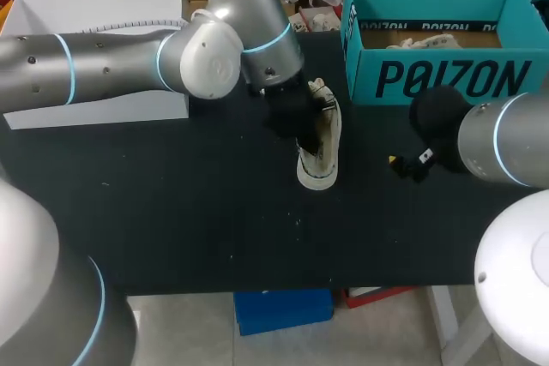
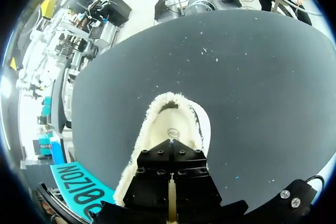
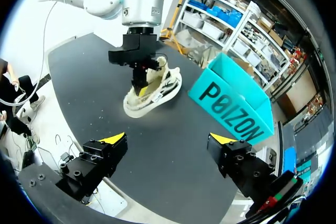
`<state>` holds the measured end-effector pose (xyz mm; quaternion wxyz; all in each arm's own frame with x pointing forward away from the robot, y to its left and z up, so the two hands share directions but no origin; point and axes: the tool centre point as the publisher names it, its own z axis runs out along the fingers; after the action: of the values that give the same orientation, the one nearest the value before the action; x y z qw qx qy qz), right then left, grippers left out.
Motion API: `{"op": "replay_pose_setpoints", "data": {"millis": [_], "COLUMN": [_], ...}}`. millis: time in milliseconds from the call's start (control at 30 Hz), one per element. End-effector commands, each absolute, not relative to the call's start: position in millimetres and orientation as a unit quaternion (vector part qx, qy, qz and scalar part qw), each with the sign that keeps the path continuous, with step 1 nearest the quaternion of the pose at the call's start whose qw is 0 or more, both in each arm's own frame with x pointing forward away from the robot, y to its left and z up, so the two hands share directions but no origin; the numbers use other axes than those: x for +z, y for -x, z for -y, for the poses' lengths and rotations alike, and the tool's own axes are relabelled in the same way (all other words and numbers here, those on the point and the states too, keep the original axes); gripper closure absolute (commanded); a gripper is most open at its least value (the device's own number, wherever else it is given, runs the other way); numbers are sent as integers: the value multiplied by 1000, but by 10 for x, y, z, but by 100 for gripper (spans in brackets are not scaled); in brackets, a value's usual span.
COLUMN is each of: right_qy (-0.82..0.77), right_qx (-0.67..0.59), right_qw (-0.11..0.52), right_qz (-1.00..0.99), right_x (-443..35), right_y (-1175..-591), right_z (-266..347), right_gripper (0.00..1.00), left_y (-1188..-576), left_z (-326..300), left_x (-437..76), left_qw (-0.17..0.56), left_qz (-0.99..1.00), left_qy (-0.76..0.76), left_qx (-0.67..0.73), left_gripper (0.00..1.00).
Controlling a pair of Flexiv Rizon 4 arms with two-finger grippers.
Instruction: Take the shoe out of the shoebox, open the shoe tongue, remove and reinsert the insole, then place the shoe into the shoebox
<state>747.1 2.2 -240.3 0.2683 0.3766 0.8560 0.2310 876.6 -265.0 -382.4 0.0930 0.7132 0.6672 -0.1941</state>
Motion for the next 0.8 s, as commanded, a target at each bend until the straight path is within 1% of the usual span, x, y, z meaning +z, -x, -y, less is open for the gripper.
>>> {"op": "replay_pose_setpoints", "data": {"millis": [33, 200, 400, 433, 467, 500, 800], "right_qy": [-377, -377, -377, -377, -377, -377, -377], "right_qx": [232, 232, 232, 232, 232, 232, 232], "right_qw": [269, 269, 269, 269, 269, 269, 269], "right_qz": [-856, -856, -856, -856, -856, -856, -856], "right_x": [-2418, -2418, -2418, -2418, -2418, -2418, -2418], "right_y": [-7471, -7471, -7471, -7471, -7471, -7471, -7471], "right_z": [-22, -22, -22, -22, -22, -22, -22], "right_gripper": [0, 0, 0, 0, 0, 0, 0], "left_y": [-8621, -8535, -8443, -8428, -8416, -8405, -8377], "left_z": [2414, 2293, 2074, 2036, 1998, 1966, 1943], "left_x": [-3506, -3307, -3164, -3149, -3128, -3100, -3069], "left_qw": [115, 140, 157, 161, 166, 170, 170], "left_qz": [-672, -682, -718, -723, -729, -730, -725], "left_qy": [-704, -676, -581, -564, -541, -528, -528], "left_qx": [-200, -243, -350, -365, -384, -400, -409], "left_gripper": [100, 100, 100, 81, 44, 0, 0]}}
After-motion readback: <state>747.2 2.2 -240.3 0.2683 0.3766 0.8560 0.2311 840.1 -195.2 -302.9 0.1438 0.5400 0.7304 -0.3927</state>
